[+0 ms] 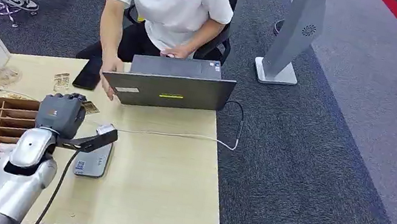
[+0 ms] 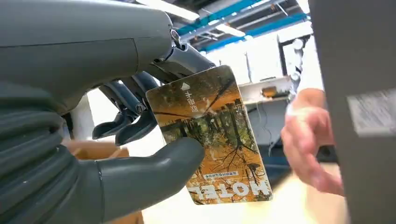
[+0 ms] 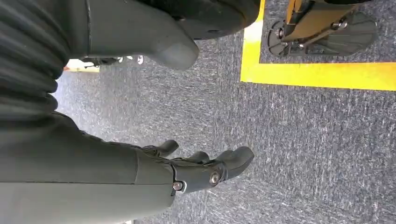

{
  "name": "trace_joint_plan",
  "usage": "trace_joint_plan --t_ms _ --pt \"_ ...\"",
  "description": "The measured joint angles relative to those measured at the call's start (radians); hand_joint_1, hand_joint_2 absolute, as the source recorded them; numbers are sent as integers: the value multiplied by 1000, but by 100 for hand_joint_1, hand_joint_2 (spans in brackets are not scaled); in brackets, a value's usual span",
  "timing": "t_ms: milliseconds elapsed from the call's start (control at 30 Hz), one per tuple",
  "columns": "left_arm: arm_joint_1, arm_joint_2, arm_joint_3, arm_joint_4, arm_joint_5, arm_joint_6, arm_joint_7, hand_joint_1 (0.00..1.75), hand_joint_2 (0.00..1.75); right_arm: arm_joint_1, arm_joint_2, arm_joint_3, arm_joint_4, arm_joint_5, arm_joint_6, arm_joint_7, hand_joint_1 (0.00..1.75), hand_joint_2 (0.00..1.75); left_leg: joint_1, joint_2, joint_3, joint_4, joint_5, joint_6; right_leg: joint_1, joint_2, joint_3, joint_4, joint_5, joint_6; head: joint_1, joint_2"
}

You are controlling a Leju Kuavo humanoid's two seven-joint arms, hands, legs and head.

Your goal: Pass the card to the sensor for recognition and then transmit it.

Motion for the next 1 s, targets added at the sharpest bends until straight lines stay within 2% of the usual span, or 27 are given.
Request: trace_joint_plan --t_ms 167,333,500,767,800,833,867,900,1000 --pt "-27 11 21 1 -3 6 4 175 175 0 0 9 0 7 0 3 0 175 0 0 -1 0 0 0 0 0 -1 0 0 0 0 0" --pt "-44 18 53 19 5 57 -2 175 175 0 0 14 0 20 -1 8 0 175 0 0 -1 0 0 0 0 0 -1 0 0 0 0 0" --pt "-48 19 78 35 24 50 -34 175 175 -1 0 14 0 22 2 11 0 175 0 0 -1 0 0 0 0 0 -1 0 0 0 0 0" --pt "-48 15 80 52 24 53 -37 175 175 -1 0 19 0 21 -2 10 0 175 0 1 -1 0 0 0 0 1 -2 0 0 0 0 0" --pt "-48 14 80 53 24 53 -37 152 175 -1 0 21 0 21 -2 9 0 175 0 1 -1 0 -1 0 0 1 -2 0 0 0 0 0" --pt "-48 14 80 53 24 53 -37 86 175 -1 0 22 0 21 -2 9 0 175 0 1 -1 0 -1 0 0 2 -2 0 0 0 0 0" --pt "-48 13 80 52 26 53 -42 86 175 -1 0 22 0 21 -2 9 0 175 0 1 -1 0 -1 0 0 2 -2 0 0 0 0 0" --pt "-47 13 80 52 27 55 -46 0 175 -1 0 23 0 21 -2 10 0 175 0 1 -1 0 -1 0 0 2 -2 0 0 0 0 0" --pt "-32 7 80 50 31 82 -51 0 175 -1 0 24 0 21 -2 10 0 175 0 1 -2 0 -1 0 0 1 -2 0 0 0 0 0"
